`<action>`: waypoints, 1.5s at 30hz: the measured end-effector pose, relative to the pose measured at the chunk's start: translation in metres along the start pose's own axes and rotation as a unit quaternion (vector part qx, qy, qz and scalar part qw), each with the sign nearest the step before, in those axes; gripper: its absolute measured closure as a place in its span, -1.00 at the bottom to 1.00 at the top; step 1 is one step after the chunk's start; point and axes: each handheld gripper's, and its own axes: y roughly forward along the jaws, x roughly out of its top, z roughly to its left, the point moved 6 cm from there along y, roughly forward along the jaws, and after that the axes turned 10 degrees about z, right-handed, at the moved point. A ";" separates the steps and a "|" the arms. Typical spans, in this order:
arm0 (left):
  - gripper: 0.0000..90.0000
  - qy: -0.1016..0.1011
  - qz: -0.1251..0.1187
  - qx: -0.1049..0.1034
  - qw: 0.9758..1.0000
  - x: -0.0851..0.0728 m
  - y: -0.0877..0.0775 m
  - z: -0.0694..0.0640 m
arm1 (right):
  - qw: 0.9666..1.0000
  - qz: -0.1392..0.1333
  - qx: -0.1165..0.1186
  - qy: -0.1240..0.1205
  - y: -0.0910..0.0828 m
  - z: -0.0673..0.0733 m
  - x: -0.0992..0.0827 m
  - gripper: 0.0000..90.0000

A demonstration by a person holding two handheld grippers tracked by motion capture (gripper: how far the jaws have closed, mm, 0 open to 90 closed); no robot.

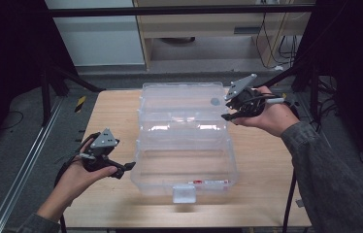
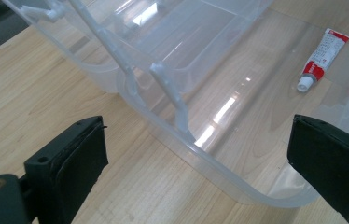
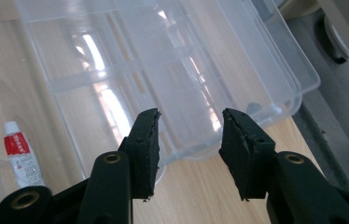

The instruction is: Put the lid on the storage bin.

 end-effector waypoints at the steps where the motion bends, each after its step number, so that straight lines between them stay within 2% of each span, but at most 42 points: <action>1: -0.89 0.003 0.001 -0.001 1.000 0.001 0.000 -0.001 | 1.000 0.002 0.001 -0.008 0.001 0.001 0.002 0.27; 2: -0.89 0.007 0.001 -0.003 1.000 0.002 0.001 -0.002 | 1.000 0.009 0.001 -0.021 0.006 0.002 0.007 0.30; 9: -0.88 0.017 -0.003 -0.007 1.000 0.007 0.001 -0.006 | 0.999 0.023 0.015 -0.044 0.025 0.006 0.019 0.34; 12: -0.88 0.023 -0.002 -0.009 1.000 0.010 0.003 -0.008 | 0.997 0.037 0.018 -0.061 0.037 0.005 0.023 0.37; 15: -0.88 0.026 -0.003 -0.009 1.000 0.011 0.003 -0.009 | 0.997 0.041 0.024 -0.069 0.041 0.005 0.025 0.39; 16: -0.88 0.027 -0.003 -0.010 1.000 0.011 0.002 -0.010 | 0.995 0.047 0.024 -0.079 0.044 0.004 0.025 0.45; 18: -0.87 0.031 -0.003 -0.010 0.999 0.012 0.002 -0.011 | 0.995 0.051 0.026 -0.079 0.045 0.005 0.025 0.46; 26: -0.87 0.043 0.003 -0.020 0.999 0.014 0.003 -0.019 | 0.991 0.072 0.028 -0.113 0.049 0.003 0.025 0.61; 31: -0.88 0.049 0.006 -0.027 0.998 0.015 0.004 -0.023 | 0.989 0.078 0.032 -0.122 0.052 0.005 0.026 0.68; 34: -0.88 0.066 0.013 -0.032 0.997 0.016 0.006 -0.030 | 0.987 0.084 0.034 -0.132 0.055 0.008 0.027 0.74; 36: -0.88 0.069 0.014 -0.035 0.997 0.016 0.006 -0.032 | 0.987 0.083 0.036 -0.133 0.055 0.008 0.028 0.76; 38: -0.88 0.085 0.020 -0.041 0.995 0.017 0.008 -0.038 | 0.986 0.086 0.037 -0.139 0.054 0.009 0.028 0.78; 40: -0.87 0.087 0.021 -0.044 0.995 0.017 0.009 -0.040 | 0.986 0.085 0.037 -0.141 0.054 0.009 0.028 0.79; 41: -0.87 0.092 0.024 -0.047 0.994 0.017 0.010 -0.043 | 0.986 0.083 0.039 -0.139 0.054 0.009 0.028 0.79; 42: -0.87 0.104 0.032 -0.051 0.993 0.016 0.013 -0.047 | 0.986 0.087 0.039 -0.139 0.053 0.009 0.028 0.79; 43: -0.86 0.104 0.032 -0.051 0.993 0.016 0.013 -0.047 | 0.986 0.087 0.039 -0.139 0.053 0.009 0.028 0.79; 44: -0.85 0.118 0.037 -0.057 0.991 0.015 0.016 -0.051 | 0.986 0.087 0.038 -0.138 0.053 0.009 0.028 0.79; 45: -0.84 0.118 0.037 -0.057 0.991 0.015 0.016 -0.051 | 0.986 0.087 0.038 -0.138 0.053 0.009 0.028 0.79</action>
